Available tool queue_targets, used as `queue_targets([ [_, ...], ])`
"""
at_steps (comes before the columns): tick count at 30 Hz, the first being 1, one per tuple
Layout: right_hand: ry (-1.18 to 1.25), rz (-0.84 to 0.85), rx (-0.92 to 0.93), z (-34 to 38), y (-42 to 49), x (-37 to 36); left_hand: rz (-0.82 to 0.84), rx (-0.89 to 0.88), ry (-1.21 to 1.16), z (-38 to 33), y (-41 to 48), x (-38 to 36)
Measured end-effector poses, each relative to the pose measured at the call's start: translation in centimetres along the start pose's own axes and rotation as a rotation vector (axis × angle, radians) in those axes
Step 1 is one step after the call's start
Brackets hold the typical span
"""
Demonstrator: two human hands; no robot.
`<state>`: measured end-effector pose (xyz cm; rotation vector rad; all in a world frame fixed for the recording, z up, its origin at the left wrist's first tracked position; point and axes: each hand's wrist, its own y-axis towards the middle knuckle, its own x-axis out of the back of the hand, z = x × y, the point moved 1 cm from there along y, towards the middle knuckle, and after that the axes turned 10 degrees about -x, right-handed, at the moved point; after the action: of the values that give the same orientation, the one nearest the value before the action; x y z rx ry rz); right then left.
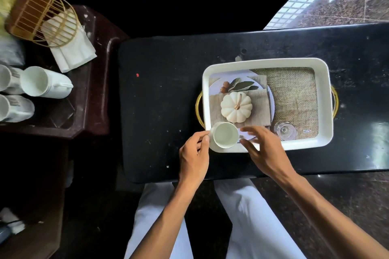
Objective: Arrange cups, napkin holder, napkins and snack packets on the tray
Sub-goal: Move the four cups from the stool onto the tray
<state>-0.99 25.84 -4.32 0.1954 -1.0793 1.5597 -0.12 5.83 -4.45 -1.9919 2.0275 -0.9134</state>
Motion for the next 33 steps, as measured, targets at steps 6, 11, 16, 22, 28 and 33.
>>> queue_targets([
  [6, 0.071, -0.080, 0.068, 6.5, -0.9, 0.1, -0.145, -0.015, -0.054, 0.5, -0.8, 7.3],
  [11, 0.243, -0.021, 0.056, 15.3, -0.3, -5.0, -0.407, -0.055, -0.086, 1.8, -0.2, 17.9],
  [16, 0.355, 0.063, 0.110, 24.8, 1.5, -12.9, -0.592, -0.084, -0.122, 2.3, 2.1, 27.8],
  [22, 0.336, -0.001, 0.217, 33.0, 5.6, -19.9, -0.564, -0.184, -0.081, 0.7, 5.5, 33.5],
  [28, 0.304, 0.002, 0.220, 34.7, 7.9, -22.8, -0.511, -0.220, 0.006, 0.3, 7.2, 34.6],
  [33, 0.301, -0.014, 0.219, 35.6, 7.9, -23.6, -0.499, -0.211, -0.054, 0.2, 7.9, 34.8],
])
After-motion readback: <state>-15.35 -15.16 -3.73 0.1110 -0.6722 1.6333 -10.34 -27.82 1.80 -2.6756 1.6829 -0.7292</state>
